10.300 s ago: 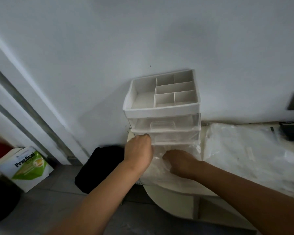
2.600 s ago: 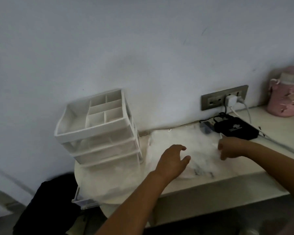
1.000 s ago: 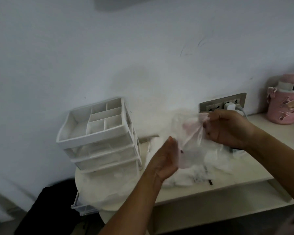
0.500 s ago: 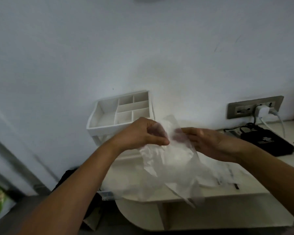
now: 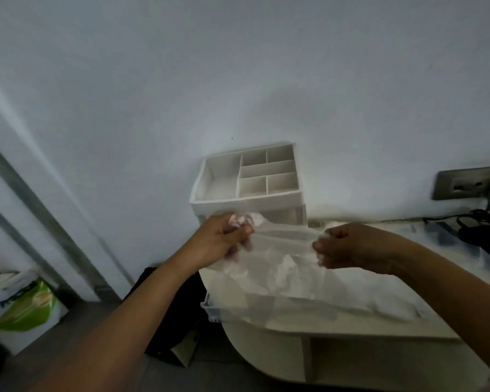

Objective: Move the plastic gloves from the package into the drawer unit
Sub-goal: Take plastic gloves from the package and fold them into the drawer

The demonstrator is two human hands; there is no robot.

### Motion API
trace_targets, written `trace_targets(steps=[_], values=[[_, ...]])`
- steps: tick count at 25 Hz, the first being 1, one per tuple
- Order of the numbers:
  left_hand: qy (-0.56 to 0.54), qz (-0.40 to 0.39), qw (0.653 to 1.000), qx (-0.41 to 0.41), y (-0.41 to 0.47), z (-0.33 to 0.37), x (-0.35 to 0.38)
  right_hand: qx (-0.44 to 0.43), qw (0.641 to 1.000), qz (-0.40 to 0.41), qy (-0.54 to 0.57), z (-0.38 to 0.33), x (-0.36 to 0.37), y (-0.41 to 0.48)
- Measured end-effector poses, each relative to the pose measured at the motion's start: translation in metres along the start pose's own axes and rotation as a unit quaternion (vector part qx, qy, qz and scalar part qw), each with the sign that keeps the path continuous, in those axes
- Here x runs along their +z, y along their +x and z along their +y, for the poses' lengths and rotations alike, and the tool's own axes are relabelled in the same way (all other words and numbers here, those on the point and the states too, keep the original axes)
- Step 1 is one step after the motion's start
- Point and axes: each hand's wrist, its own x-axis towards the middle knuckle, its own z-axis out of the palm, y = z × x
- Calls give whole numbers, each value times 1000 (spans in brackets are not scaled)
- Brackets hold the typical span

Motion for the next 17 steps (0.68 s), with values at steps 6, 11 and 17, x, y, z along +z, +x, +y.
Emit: trace_targets(steps=[6, 11, 17], values=[[-99, 42, 981, -163, 7, -56, 7, -14, 970, 196, -142, 1, 14, 21], [-140, 77, 956, -246, 14, -75, 26, -35, 759, 285, -585, -10, 45, 8], [-152, 85, 951, -257, 17, -78, 39, -156, 880, 37, -447, 15, 106, 23]])
